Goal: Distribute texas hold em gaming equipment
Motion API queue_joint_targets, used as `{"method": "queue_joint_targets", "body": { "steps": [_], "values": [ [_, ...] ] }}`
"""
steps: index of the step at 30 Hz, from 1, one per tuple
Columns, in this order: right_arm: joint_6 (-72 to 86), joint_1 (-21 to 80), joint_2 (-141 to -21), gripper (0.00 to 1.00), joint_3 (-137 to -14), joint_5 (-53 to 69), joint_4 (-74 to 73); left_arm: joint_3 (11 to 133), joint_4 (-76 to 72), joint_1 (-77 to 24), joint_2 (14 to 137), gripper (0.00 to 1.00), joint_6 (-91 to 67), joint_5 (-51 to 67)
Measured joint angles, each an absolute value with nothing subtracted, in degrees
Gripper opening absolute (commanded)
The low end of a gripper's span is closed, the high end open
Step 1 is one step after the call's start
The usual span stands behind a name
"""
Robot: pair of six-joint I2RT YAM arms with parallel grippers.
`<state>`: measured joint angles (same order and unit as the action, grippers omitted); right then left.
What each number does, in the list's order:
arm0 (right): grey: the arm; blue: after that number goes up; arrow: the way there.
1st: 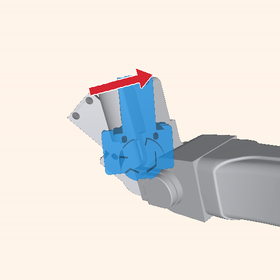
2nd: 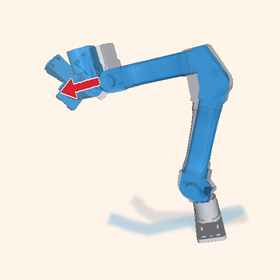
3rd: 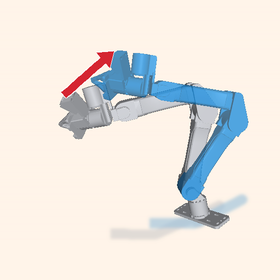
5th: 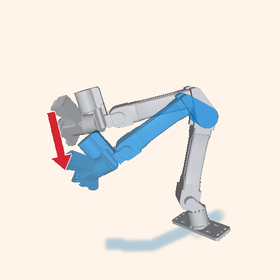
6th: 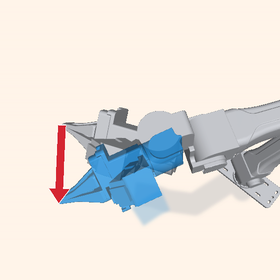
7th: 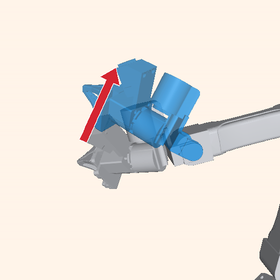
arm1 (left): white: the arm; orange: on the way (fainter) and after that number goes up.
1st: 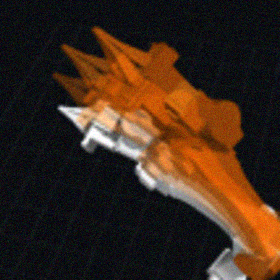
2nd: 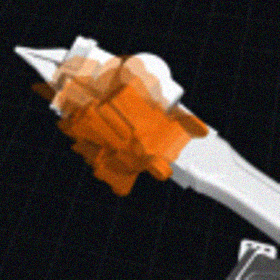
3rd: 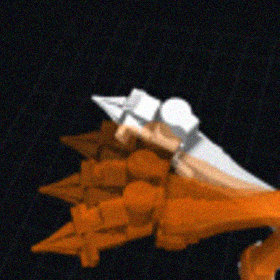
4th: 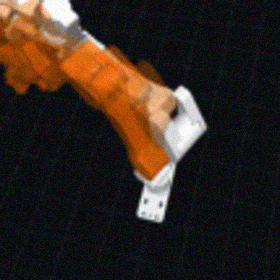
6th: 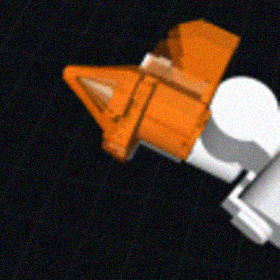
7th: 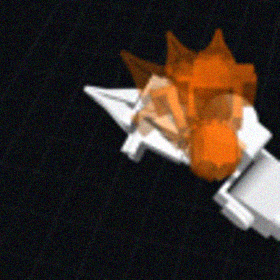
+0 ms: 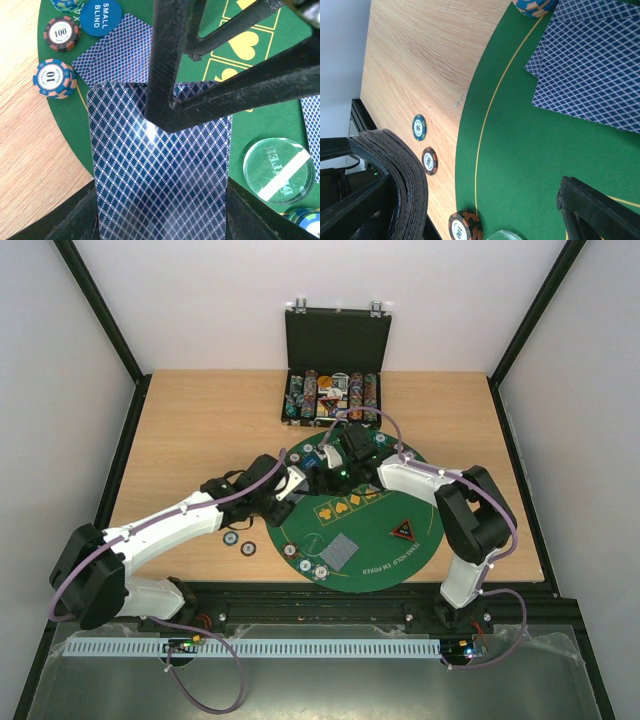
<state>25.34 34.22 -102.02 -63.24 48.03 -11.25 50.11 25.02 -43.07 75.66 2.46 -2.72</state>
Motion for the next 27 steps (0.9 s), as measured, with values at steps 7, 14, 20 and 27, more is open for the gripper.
{"method": "queue_joint_targets", "body": {
  "steps": [7, 14, 20, 27],
  "values": [
    [25.3, 34.6, -102.0, 0.85, -65.1, 43.7, -13.5, 50.0, 25.1, -43.0, 75.7, 0.58, 2.4, -2.8],
    [25.7, 33.8, -100.2, 0.84, -65.2, 40.4, -14.6, 49.9, 25.1, -43.0, 75.7, 0.58, 2.4, -2.9],
    [26.0, 32.5, -98.6, 0.74, -65.2, 39.7, -15.0, 49.9, 25.0, -43.0, 75.6, 0.58, 2.4, -2.8],
    [27.7, 32.8, -97.4, 0.45, -64.9, 45.6, -12.9, 49.9, 25.0, -43.0, 75.7, 0.58, 2.4, -2.8]
  ]
}}
